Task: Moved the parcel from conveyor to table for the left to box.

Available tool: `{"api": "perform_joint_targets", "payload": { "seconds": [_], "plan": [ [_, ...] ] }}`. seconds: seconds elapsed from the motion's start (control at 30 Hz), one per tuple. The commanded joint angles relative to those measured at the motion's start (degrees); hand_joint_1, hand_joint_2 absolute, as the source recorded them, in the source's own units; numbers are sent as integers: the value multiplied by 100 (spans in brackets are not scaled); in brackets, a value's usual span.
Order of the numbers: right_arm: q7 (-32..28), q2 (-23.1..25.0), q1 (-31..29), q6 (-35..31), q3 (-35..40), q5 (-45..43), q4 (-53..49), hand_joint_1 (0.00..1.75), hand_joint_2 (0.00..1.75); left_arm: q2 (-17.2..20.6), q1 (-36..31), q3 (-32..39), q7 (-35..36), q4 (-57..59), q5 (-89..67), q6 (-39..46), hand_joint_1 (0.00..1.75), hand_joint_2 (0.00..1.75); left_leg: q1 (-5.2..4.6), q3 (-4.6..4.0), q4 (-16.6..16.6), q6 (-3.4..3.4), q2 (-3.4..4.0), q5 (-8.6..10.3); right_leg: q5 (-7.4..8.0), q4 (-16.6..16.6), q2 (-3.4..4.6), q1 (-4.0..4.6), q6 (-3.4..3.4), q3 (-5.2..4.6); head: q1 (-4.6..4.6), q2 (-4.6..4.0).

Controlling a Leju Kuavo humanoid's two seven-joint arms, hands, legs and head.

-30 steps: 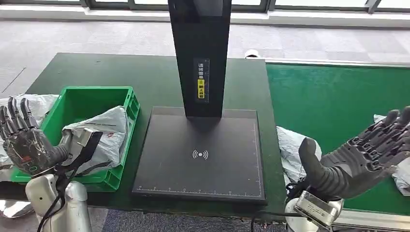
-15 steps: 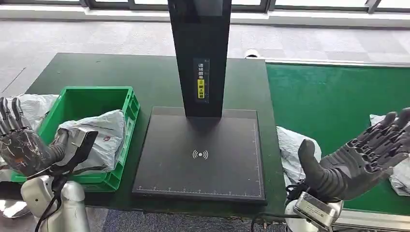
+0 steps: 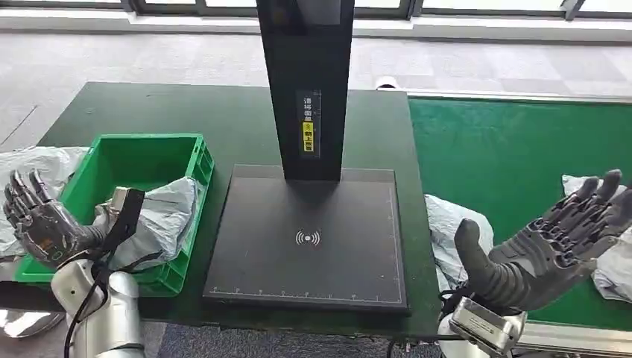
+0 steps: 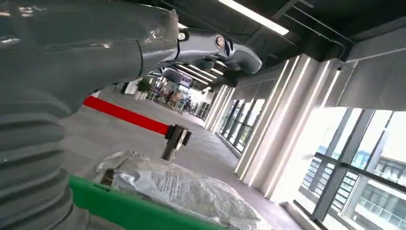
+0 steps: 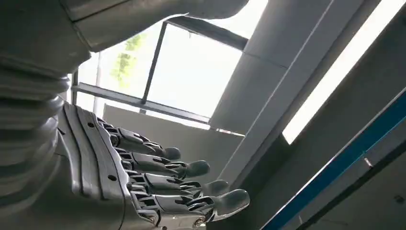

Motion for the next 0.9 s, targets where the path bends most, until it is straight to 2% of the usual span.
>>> {"api": "perform_joint_targets", "payload": {
  "seconds": [0.03, 0.17, 0.2, 0.23, 0.27, 0.33, 0.4, 0.43, 0.47, 0.5, 0.53, 0.57, 0.6, 0.7, 0.73, 0.8, 0.9],
  "plan": [
    [13, 245, 330, 9, -112, -57, 251, 0, 175, 425, -123, -500, 382, 987, -300, -6, 0, 175, 6, 12, -22, 1, -34, 11, 1, -24, -35, 7, -3, 28, 0, 0],
    [13, 245, 330, 9, -112, -57, 251, 0, 175, 425, -123, -500, 382, 987, -300, -6, 0, 175, 4, 12, -20, 0, -20, 8, 1, -19, -22, 3, -3, 22, 0, 2],
    [13, 245, 336, 9, -101, -58, 254, 0, 175, 777, -306, -561, 674, 1843, -458, -6, 0, 175, 9, 5, -10, -1, -9, 3, 1, -13, -11, 11, -4, 13, 0, 2],
    [13, 245, 324, 9, -102, -58, 270, 0, 175, 951, -285, -1282, 1317, 1644, -302, -6, 0, 175, 10, 9, -16, -1, -12, 5, 3, -20, -15, 13, -4, 19, 0, 2],
    [13, 245, 307, 9, -71, -51, 290, 0, 175, 857, -139, -1185, 1295, 968, -372, -6, 0, 175, 3, 20, -34, -2, -23, 15, 5, -30, -26, 7, -6, 28, 0, 2],
    [13, 245, 282, 9, -106, -69, 294, 0, 175, 992, -304, -1040, 1293, 2043, -458, -6, 0, 175, 9, 5, -20, -3, -26, 11, 2, -20, -29, 10, -6, 15, 0, 2],
    [13, 245, 255, 9, -95, -48, 313, 0, 175, 743, -90, -846, 988, 866, -309, -6, 0, 175, 8, 18, -30, -7, -17, 16, 7, -30, -20, 12, -7, 26, 0, 2],
    [13, 245, 157, 9, -143, -49, 388, 0, 175, 586, 85, -739, 864, 773, -298, -6, 0, 175, 14, 13, -25, -6, -8, 12, 9, -30, -11, 20, -6, 19, 0, 2],
    [13, 245, 230, 9, -121, -69, 322, 0, 175, 666, -111, -609, 772, 974, -269, -6, 0, 175, 9, 12, -27, -5, -16, 12, 5, -25, -19, 14, -6, 18, -2, 2],
    [13, 245, 219, 9, -116, -65, 336, 0, 175, 528, -61, -427, 438, 429, -56, -6, 0, 175, 7, 7, -10, -3, -10, 4, -1, -10, -10, 8, -4, 17, 0, 2],
    [13, 245, 198, 9, -92, -64, 365, 0, 175, 258, -18, -7, -187, -283, 99, -6, 0, 175, 16, 1, -10, -5, -7, 6, 4, -16, -8, 20, -5, 15, 2, 2],
    [13, 245, 186, 9, -100, -74, 375, 0, 175, 160, -67, 228, -490, -337, 193, -6, 0, 175, 17, -5, -1, -6, 4, 0, 3, -8, 2, 23, -5, 4, -2, 0],
    [13, 245, 172, 9, -109, -86, 390, 0, 175, -132, -255, 866, -1291, -501, 381, -6, 0, 175, 14, -2, -6, -4, 4, 1, 2, -10, 1, 19, -4, 5, 0, 2],
    [13, 245, 127, 9, -137, -98, 415, 0, 175, -590, -686, 2089, -2877, -700, 916, -6, 0, 175, 15, -4, -3, -5, 1, 2, 3, -8, 0, 21, -5, 7, -2, 2],
    [13, 245, 119, 9, -154, -99, 418, 0, 175, -590, -822, 2483, -3528, -633, 1412, -6, 0, 175, 12, 2, -13, -3, -1, 5, 5, -15, -3, 17, -4, 14, -2, 2],
    [13, 245, 70, 9, -189, -114, 440, 0, 175, -590, -850, 2684, -3966, -631, 1914, -6, 0, 175, 15, 3, -14, -3, 2, 6, 8, -19, 1, 18, -5, 16, 0, 0],
    [13, 245, 9, 9, -241, -104, 482, 0, 175, -590, -637, 2458, -3966, -807, 2284, -6, 0, 175, 13, 12, -27, -4, 10, 9, 12, -28, 7, 16, -6, 20, 0, 2]
  ]
}}
